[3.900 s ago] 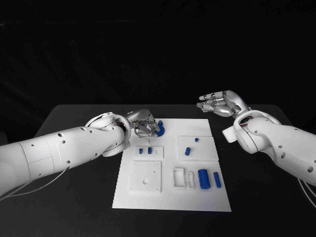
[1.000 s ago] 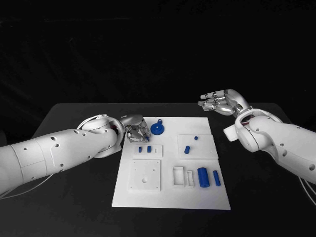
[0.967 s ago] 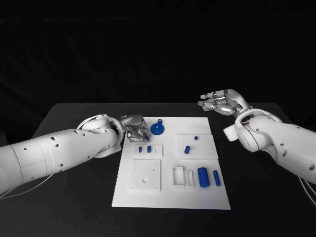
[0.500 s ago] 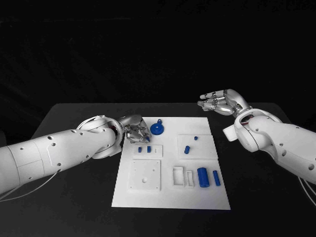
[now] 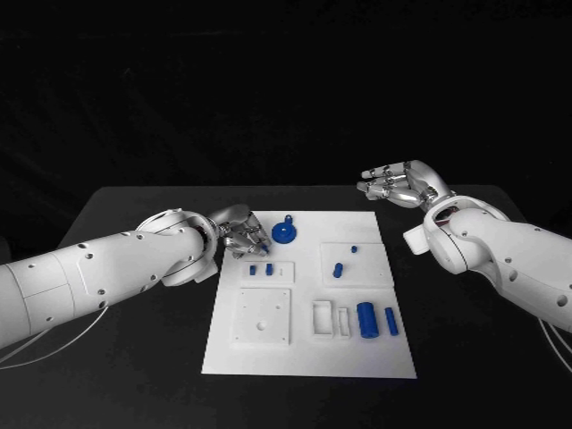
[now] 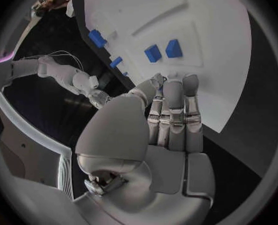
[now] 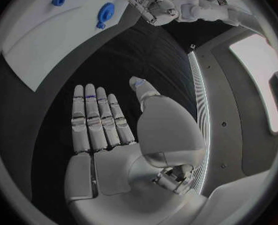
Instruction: Assemble the parts on the task board
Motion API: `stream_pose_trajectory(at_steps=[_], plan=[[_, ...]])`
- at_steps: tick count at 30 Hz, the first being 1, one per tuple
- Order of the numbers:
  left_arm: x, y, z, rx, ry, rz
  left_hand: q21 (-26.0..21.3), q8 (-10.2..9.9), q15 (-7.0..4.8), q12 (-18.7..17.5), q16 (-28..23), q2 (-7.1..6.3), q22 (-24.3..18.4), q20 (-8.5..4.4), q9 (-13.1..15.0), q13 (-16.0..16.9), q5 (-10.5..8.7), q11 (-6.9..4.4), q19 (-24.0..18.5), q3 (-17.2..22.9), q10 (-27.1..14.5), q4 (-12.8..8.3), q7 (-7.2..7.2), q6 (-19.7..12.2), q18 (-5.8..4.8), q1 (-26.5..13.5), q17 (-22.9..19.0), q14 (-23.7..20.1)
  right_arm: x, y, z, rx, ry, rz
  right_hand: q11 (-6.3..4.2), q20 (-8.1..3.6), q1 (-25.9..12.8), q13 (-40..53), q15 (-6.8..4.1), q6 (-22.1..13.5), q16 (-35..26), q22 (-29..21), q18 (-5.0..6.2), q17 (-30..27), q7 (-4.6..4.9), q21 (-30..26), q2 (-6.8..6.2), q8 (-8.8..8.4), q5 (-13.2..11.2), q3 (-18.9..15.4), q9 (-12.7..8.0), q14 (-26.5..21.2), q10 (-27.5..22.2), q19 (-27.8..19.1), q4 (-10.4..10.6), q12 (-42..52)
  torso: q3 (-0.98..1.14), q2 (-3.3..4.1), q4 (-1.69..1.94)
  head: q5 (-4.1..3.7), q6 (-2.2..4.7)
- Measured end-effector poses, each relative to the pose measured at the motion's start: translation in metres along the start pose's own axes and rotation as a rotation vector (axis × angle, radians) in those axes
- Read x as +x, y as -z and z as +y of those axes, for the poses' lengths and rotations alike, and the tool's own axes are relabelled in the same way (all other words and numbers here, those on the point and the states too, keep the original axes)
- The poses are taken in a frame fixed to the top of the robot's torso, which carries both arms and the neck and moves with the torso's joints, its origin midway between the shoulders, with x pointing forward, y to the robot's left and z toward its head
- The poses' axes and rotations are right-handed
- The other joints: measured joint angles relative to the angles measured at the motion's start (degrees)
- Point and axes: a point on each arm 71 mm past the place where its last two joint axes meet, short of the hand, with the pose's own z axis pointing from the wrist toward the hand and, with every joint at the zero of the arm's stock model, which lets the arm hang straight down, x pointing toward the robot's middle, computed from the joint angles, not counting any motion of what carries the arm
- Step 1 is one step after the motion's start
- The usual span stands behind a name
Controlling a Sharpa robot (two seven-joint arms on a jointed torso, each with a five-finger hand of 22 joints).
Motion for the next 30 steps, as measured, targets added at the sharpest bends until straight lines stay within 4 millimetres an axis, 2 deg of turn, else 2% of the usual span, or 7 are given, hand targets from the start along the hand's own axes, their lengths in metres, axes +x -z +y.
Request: stream_pose_trajectory(at_steps=[15, 30], plan=[[-0.0051, -0.0002, 0.0088, -0.021, -0.015, -0.012, 0.0, 0.0, 0.00, 0.0, 0.0, 0.00, 0.0, 0.00, 0.0, 0.0, 0.00, 0.00, 0.0, 0.0, 0.0, -0.3, 0.00, 0.0, -0.03, 0.0, 0.0, 0.0, 0.0006, -0.0003, 0.0000, 0.000, -0.001, 0.003, 0.00, 0.00, 0.0, 0.0, 0.00, 0.0, 0.0, 0.0, 0.00, 0.0, 0.00, 0.0, 0.00, 0.00, 0.0, -0.2, 0.0, 0.0, 0.0, 0.0, 0.2, 0.0, -0.01, 0.01, -0.01, 0.16, -0.19], [-0.0030, -0.0045, 0.0042, -0.008, -0.039, -0.007, 0.0, 0.0, 0.00, 0.0, 0.0, -0.01, 0.0, 0.00, 0.0, 0.0, -0.22, 0.00, 0.0, 0.0, 0.0, -0.3, 0.00, 0.0, -0.08, 0.0, 0.0, 0.0, 0.0012, -0.0004, 0.0002, 0.000, -0.002, 0.007, 0.00, 0.21, 0.0, 0.0, 0.00, 0.0, 0.0, 0.0, 0.00, 0.0, 0.00, 0.0, 0.00, 0.00, 0.0, -0.2, 0.0, 0.0, 0.0, -0.2, 0.2, 0.0, 0.07, 0.02, -0.10, 0.11, -0.13]])
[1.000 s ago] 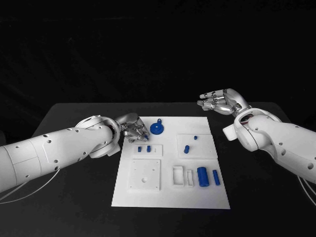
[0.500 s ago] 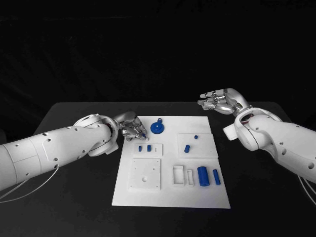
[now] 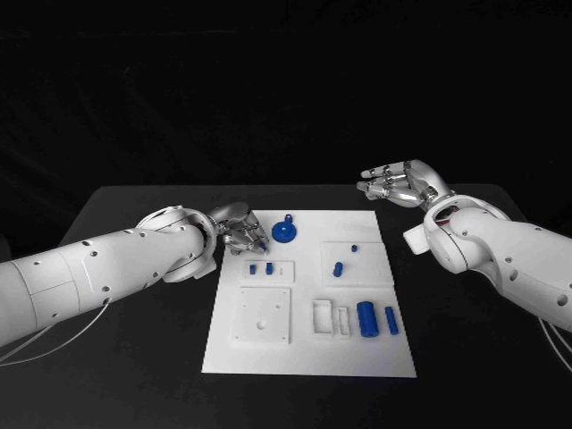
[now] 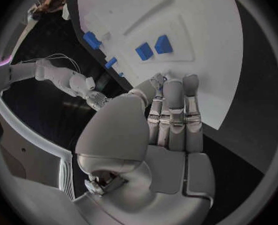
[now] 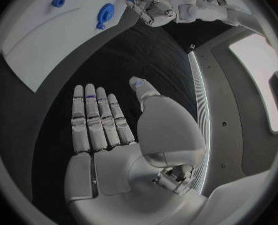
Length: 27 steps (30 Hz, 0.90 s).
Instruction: Assemble the parts on the task board
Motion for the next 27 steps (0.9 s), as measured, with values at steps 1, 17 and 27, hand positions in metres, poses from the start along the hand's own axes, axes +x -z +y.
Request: stream_pose_trajectory(at_steps=[1, 17, 27], plan=[[0.0001, -0.0003, -0.0003, 0.001, -0.002, 0.000, 0.0, 0.0, 0.00, 0.0, 0.0, 0.00, 0.0, 0.00, 0.0, 0.0, 0.00, 0.00, 0.0, 0.0, 0.0, 0.0, 0.00, 0.0, 0.00, 0.0, 0.0, 0.0, 0.0000, 0.0000, 0.0000, 0.000, 0.000, 0.000, 0.00, 0.00, 0.0, 0.0, 0.00, 0.0, 0.0, 0.0, 0.00, 0.0, 0.00, 0.0, 0.00, 0.00, 0.0, 0.0, 0.0, 0.0, 0.0, 0.0, 0.0, 0.0, -0.01, 0.00, 0.01, -0.01, -0.02], [0.0015, -0.0062, -0.0034, 0.009, -0.057, 0.003, 0.0, 0.0, 0.00, 0.0, 0.0, 0.00, 0.0, 0.20, 0.0, 0.0, 0.00, 0.00, -0.2, 0.0, 0.0, 0.0, 0.00, 0.0, -0.01, 0.0, 0.0, 0.0, 0.0003, 0.0000, 0.0002, -0.001, 0.000, 0.002, 0.00, 0.00, 0.0, 0.0, 0.00, 0.0, 0.0, 0.0, 0.00, 0.0, 0.00, 0.0, 0.00, 0.00, 0.0, 0.0, 0.0, 0.0, 0.0, 0.0, 0.0, 0.0, -0.01, 0.00, 0.00, 0.04, -0.08], [0.0040, -0.0078, -0.0075, 0.021, -0.077, 0.015, 0.0, 0.0, 0.00, 0.0, 0.0, 0.00, 0.0, -0.01, 0.0, 0.0, 0.00, 0.00, -0.4, 0.2, 0.0, -0.2, -0.01, 0.0, -0.01, 0.0, 0.0, 0.0, 0.0001, 0.0001, 0.0001, 0.000, 0.000, 0.002, 0.00, 0.00, 0.0, 0.0, 0.00, 0.0, 0.0, 0.0, 0.00, 0.0, 0.00, 0.0, 0.00, 0.00, 0.0, 0.0, 0.0, 0.0, 0.0, 0.0, 0.0, 0.0, -0.07, 0.00, 0.04, -0.11, -0.19]])
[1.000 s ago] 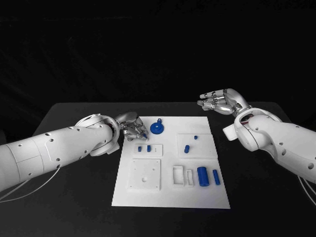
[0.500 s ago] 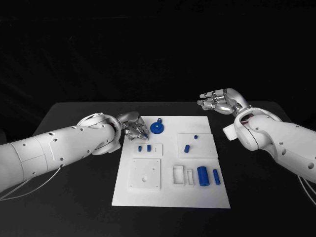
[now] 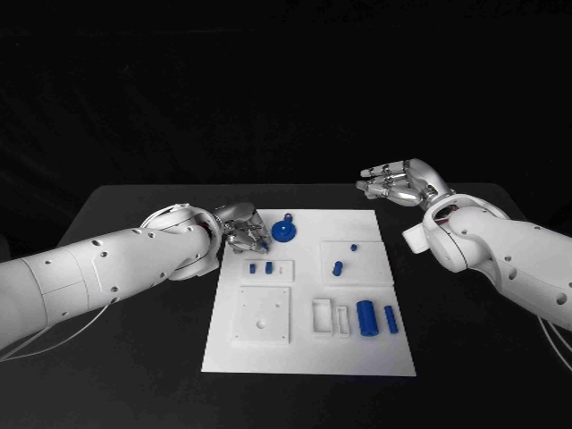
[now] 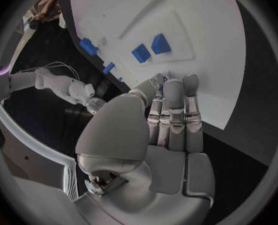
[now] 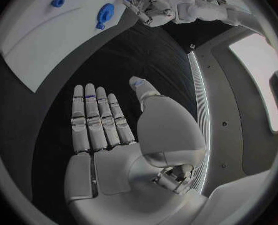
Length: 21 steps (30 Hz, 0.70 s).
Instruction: Assemble the parts on the task board
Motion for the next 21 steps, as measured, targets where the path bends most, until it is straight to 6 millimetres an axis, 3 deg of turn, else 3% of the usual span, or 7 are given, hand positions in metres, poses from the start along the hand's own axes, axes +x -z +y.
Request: stream_pose_trajectory(at_steps=[4, 21], plan=[[0.0011, 0.0001, -0.0016, 0.005, -0.003, 0.007, 0.0, 0.0, 0.00, 0.0, 0.0, 0.00, 0.0, 0.00, 0.0, 0.0, 0.00, 0.00, 0.0, 0.0, 0.0, 0.0, -0.02, 0.0, 0.50, 0.0, 0.0, 0.0, -0.0001, 0.0000, -0.0001, 0.000, 0.000, 0.000, 0.00, 0.00, 0.0, 0.0, 0.00, 0.0, 0.0, 0.0, 0.00, 0.0, 0.00, 0.0, 0.00, 0.00, 0.0, 0.0, 0.0, 0.0, 0.0, 0.0, 0.0, 0.0, 0.00, -0.01, 0.02, -0.04, -0.06], [0.0022, 0.0018, -0.0004, 0.006, -0.019, 0.018, 0.4, 0.0, 0.00, 0.0, 0.0, 0.00, 0.0, 0.20, 0.1, 0.0, 0.00, 0.00, -0.2, -0.2, 0.0, -0.2, -0.07, -0.1, 0.52, 0.0, 0.0, 0.0, -0.0006, -0.0001, -0.0009, 0.002, 0.001, -0.001, 0.00, 0.00, 0.0, 0.0, 0.00, 0.0, 0.0, 0.0, 0.00, 0.0, 0.00, 0.0, 0.00, 0.00, 0.0, -0.2, 0.0, 0.0, 0.0, 0.0, -0.2, 0.0, -0.06, 0.01, 0.07, -0.06, -0.14]])
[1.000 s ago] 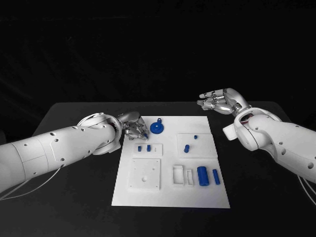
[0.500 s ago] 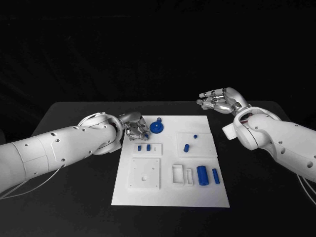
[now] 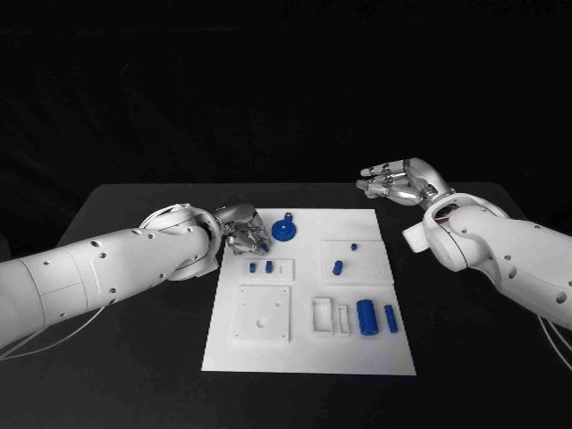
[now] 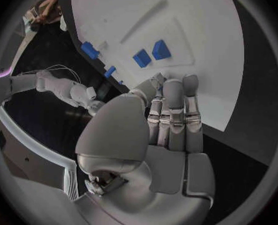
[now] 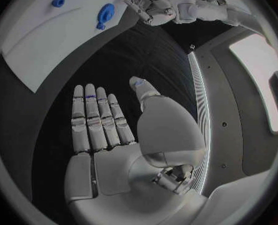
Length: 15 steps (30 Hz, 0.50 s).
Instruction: Assemble the parts on the task board
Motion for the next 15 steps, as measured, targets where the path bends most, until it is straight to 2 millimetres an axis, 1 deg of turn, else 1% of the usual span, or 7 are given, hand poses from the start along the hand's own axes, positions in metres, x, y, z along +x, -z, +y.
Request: stream_pose_trajectory(at_steps=[4, 5, 10, 15], plan=[[0.0003, 0.0004, -0.0005, 0.002, -0.003, 0.000, 0.0, 0.0, 0.14, 0.0, 0.0, 0.00, 0.0, 0.00, 0.0, 0.0, 0.00, 0.00, 0.0, 0.0, 0.0, 0.0, 0.00, 0.0, 0.00, 0.0, 0.0, -0.1, -0.0001, 0.0000, -0.0003, 0.001, 0.000, 0.000, 0.00, 0.00, 0.0, 0.0, 0.00, 0.0, 0.0, 0.0, 0.00, 0.0, 0.00, 0.0, 0.00, 0.00, 0.0, 0.0, 0.0, 0.0, 0.0, 0.0, 0.0, 0.0, -0.01, 0.00, 0.01, 0.04, -0.08], [0.0003, 0.0004, -0.0007, 0.002, -0.004, 0.000, 0.0, 0.0, 0.28, 0.0, -0.2, 0.00, 0.0, 0.02, 0.0, 0.0, 0.00, 0.23, -0.2, 0.0, -0.2, 0.0, 0.00, 0.0, 0.00, 0.0, 0.0, -0.4, -0.0002, 0.0000, -0.0003, 0.001, 0.000, 0.000, 0.00, 0.00, 0.0, 0.0, 0.00, 0.0, 0.0, 0.0, 0.00, 0.0, 0.00, 0.0, 0.00, 0.00, 0.0, 0.0, 0.0, 0.0, 0.0, 0.0, 0.0, 0.0, -0.02, 0.00, 0.01, 0.04, -0.11], [0.0008, 0.0003, -0.0014, 0.005, -0.007, -0.001, 0.0, 0.0, 0.27, 0.0, -0.6, 0.00, 0.0, -0.01, 0.0, 0.1, 0.00, 0.54, -0.6, 0.1, -1.0, -0.1, 0.00, 0.0, -0.03, 0.0, -0.2, -0.8, 0.0001, -0.0001, -0.0003, 0.001, 0.000, 0.000, 0.00, 0.00, 0.0, 0.0, 0.00, 0.0, 0.0, 0.0, 0.00, 0.0, 0.00, 0.0, 0.00, 0.00, 0.0, 0.0, 0.0, 0.0, 0.0, 0.0, 0.0, 0.0, -0.02, -0.02, 0.02, 0.07, -0.12], [0.0015, -0.0004, -0.0021, 0.007, -0.009, -0.002, 0.0, 0.0, 0.27, 0.0, -0.6, 0.00, 0.0, 0.00, 0.0, 0.2, -0.41, 0.44, -0.6, 0.1, -1.2, -0.1, 0.00, 0.0, -0.03, 0.0, -0.2, -0.7, 0.0004, -0.0003, -0.0002, 0.000, 0.000, 0.001, 0.00, 0.00, 0.0, 0.0, 0.00, 0.0, 0.0, 0.0, 0.00, 0.0, 0.00, 0.0, 0.00, 0.00, 0.0, 0.0, 0.0, 0.0, 0.0, 0.0, 0.0, 0.0, 0.02, -0.03, -0.04, 0.15, -0.11]])
